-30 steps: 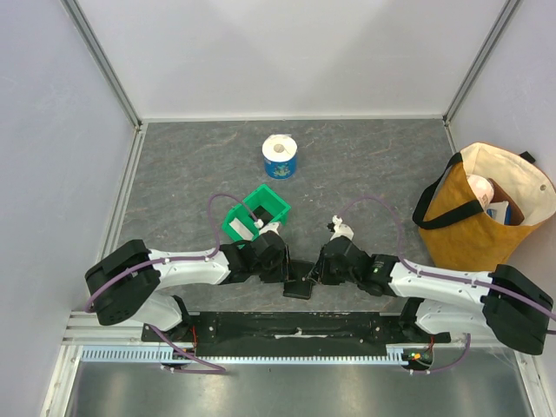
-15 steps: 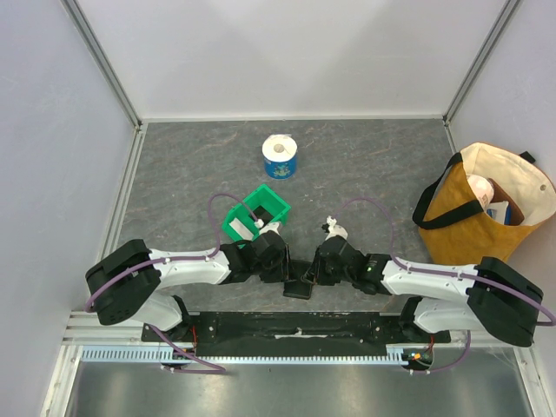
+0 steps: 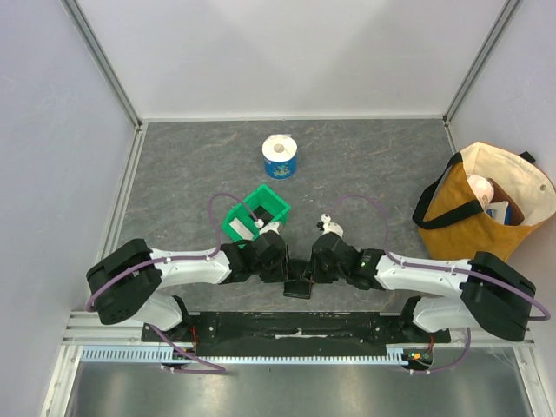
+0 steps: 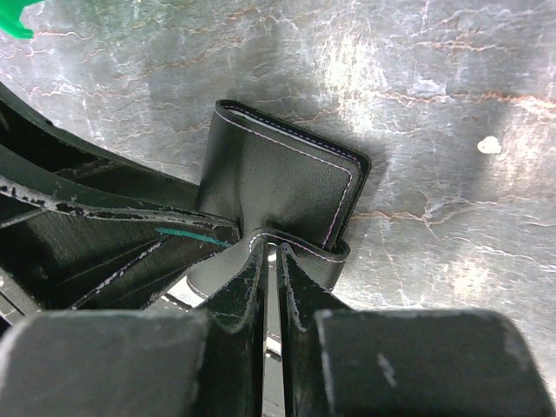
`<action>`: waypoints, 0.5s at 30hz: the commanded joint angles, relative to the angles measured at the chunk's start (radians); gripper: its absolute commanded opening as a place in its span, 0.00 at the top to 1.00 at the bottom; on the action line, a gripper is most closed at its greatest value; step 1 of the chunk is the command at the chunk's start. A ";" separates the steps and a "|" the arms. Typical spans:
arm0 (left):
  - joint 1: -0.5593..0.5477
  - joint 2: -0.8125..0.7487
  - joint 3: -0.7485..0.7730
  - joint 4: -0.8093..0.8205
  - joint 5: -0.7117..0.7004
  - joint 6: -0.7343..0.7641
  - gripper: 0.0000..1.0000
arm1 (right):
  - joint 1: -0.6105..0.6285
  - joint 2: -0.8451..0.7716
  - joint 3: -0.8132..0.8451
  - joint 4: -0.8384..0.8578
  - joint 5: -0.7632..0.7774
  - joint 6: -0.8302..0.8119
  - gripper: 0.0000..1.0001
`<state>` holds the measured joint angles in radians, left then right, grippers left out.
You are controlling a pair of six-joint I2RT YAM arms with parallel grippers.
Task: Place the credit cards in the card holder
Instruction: Close the card holder at the center of the board.
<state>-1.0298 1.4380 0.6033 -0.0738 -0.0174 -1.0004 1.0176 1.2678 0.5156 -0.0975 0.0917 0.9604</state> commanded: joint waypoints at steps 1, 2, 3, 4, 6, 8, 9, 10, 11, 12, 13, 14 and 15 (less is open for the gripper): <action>-0.007 0.032 0.003 -0.008 -0.001 0.028 0.59 | 0.004 0.057 0.081 -0.180 0.074 -0.064 0.88; -0.007 0.032 0.004 -0.004 0.000 0.028 0.59 | 0.007 0.067 0.095 -0.191 0.075 -0.071 0.88; -0.009 0.032 0.004 -0.003 0.000 0.026 0.59 | 0.010 0.071 0.098 -0.192 0.078 -0.075 0.88; -0.007 0.032 0.004 -0.001 0.002 0.026 0.59 | 0.018 0.079 0.103 -0.197 0.085 -0.074 0.88; -0.010 0.032 0.003 -0.001 0.002 0.026 0.59 | 0.029 0.096 0.115 -0.214 0.098 -0.077 0.88; -0.009 0.032 0.003 0.002 0.002 0.026 0.59 | 0.042 0.120 0.132 -0.231 0.108 -0.084 0.88; -0.009 0.032 0.001 0.002 0.002 0.026 0.60 | 0.052 0.131 0.136 -0.238 0.111 -0.084 0.88; -0.010 0.032 0.000 0.003 0.002 0.026 0.60 | 0.061 0.139 0.142 -0.242 0.114 -0.084 0.89; -0.010 0.032 0.001 0.003 0.002 0.026 0.60 | 0.074 0.140 0.144 -0.246 0.126 -0.075 0.89; -0.010 0.032 0.000 0.002 0.004 0.026 0.60 | 0.088 0.136 0.143 -0.246 0.140 -0.065 0.89; -0.010 0.030 0.000 0.003 0.002 0.025 0.60 | 0.098 0.128 0.141 -0.248 0.151 -0.055 0.89; -0.012 0.029 0.000 0.002 0.000 0.023 0.60 | 0.104 0.125 0.136 -0.248 0.151 -0.051 0.89; -0.010 0.029 -0.002 0.002 -0.001 0.022 0.60 | 0.111 0.119 0.133 -0.248 0.157 -0.046 0.89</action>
<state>-1.0302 1.4410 0.6033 -0.0677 -0.0158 -1.0004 1.0897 1.3777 0.6590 -0.2466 0.2241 0.9047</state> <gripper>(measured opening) 0.408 0.111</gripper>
